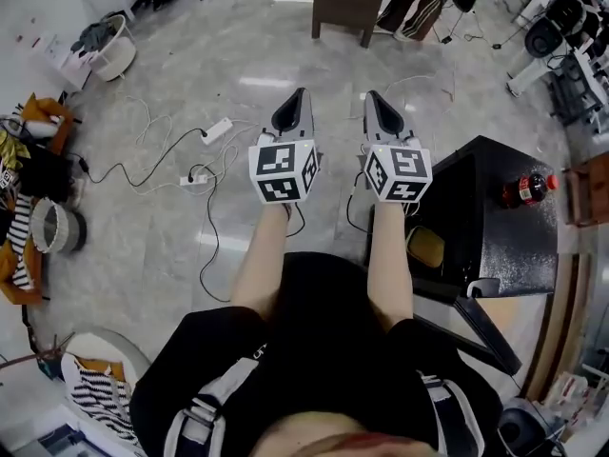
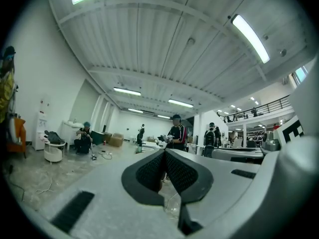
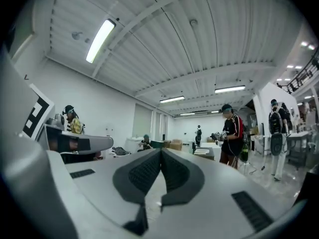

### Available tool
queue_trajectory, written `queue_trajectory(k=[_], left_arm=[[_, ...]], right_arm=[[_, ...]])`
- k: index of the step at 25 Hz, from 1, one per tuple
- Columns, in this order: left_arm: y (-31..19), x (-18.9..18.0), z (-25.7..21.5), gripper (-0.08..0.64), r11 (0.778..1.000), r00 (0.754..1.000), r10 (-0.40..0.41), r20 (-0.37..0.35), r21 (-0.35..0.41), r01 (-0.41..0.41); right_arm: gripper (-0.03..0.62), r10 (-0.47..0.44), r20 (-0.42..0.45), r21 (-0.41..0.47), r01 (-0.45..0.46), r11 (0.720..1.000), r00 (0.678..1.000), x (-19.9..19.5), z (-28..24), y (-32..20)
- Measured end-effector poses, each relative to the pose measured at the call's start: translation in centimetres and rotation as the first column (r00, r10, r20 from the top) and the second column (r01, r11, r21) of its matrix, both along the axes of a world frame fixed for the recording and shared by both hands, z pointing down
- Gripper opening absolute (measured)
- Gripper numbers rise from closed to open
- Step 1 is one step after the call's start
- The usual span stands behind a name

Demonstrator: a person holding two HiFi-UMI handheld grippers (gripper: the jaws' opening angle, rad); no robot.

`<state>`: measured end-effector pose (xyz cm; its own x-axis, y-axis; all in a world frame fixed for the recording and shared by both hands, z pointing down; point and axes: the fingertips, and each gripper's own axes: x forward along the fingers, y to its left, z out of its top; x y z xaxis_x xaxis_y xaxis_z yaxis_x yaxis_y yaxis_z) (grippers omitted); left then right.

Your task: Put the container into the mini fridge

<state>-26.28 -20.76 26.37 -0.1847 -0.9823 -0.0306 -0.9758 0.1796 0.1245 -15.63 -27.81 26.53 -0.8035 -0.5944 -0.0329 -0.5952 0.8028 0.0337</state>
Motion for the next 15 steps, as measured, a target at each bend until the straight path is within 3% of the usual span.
queue_trajectory(k=[15], left_arm=[[-2.8, 2.5, 0.4, 0.006, 0.997, 0.997, 0.081, 0.003, -0.009, -0.081]], right_arm=[[0.012, 0.061, 0.011, 0.021, -0.061, 0.998, 0.998, 2.6, -1.3, -1.9]])
